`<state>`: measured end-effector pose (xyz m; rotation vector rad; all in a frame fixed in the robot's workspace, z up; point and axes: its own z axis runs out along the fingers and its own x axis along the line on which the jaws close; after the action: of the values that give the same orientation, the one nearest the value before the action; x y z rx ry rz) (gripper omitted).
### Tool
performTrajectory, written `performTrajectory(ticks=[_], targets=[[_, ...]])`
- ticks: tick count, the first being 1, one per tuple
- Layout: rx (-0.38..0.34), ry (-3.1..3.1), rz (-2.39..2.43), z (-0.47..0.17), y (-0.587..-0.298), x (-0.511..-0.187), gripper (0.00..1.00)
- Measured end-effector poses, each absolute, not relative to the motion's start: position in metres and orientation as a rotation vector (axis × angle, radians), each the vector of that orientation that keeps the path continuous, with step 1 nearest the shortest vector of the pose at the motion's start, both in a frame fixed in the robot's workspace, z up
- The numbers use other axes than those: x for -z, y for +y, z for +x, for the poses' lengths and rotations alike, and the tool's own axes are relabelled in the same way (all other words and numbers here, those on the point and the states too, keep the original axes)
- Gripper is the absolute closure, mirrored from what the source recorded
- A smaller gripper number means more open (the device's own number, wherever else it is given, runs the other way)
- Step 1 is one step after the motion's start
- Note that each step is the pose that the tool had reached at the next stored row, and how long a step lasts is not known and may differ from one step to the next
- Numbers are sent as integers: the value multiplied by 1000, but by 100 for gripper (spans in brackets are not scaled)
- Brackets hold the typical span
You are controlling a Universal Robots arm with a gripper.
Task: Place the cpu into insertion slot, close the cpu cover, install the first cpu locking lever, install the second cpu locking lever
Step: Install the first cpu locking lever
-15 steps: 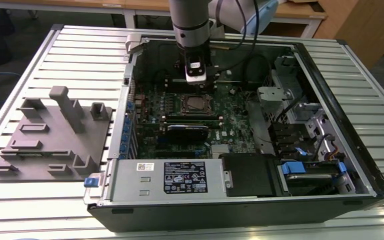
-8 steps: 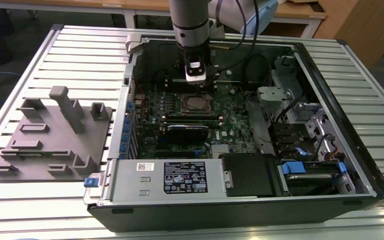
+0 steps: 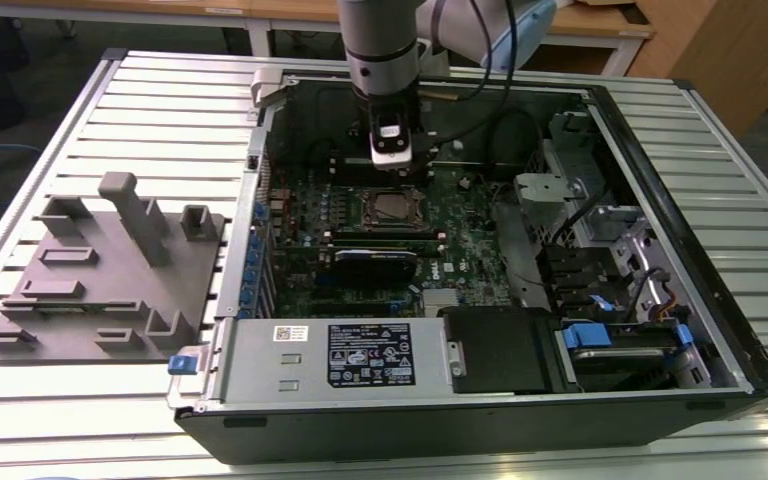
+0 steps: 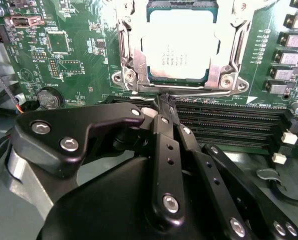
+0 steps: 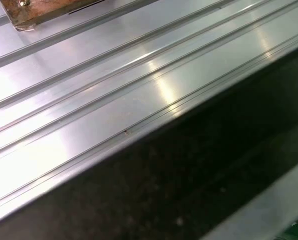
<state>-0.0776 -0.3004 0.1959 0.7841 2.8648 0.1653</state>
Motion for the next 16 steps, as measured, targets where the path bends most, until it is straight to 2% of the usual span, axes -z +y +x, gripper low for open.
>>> performTrajectory(ticks=[16], targets=[[-162, 2866, 778, -76, -300, -195, 90]])
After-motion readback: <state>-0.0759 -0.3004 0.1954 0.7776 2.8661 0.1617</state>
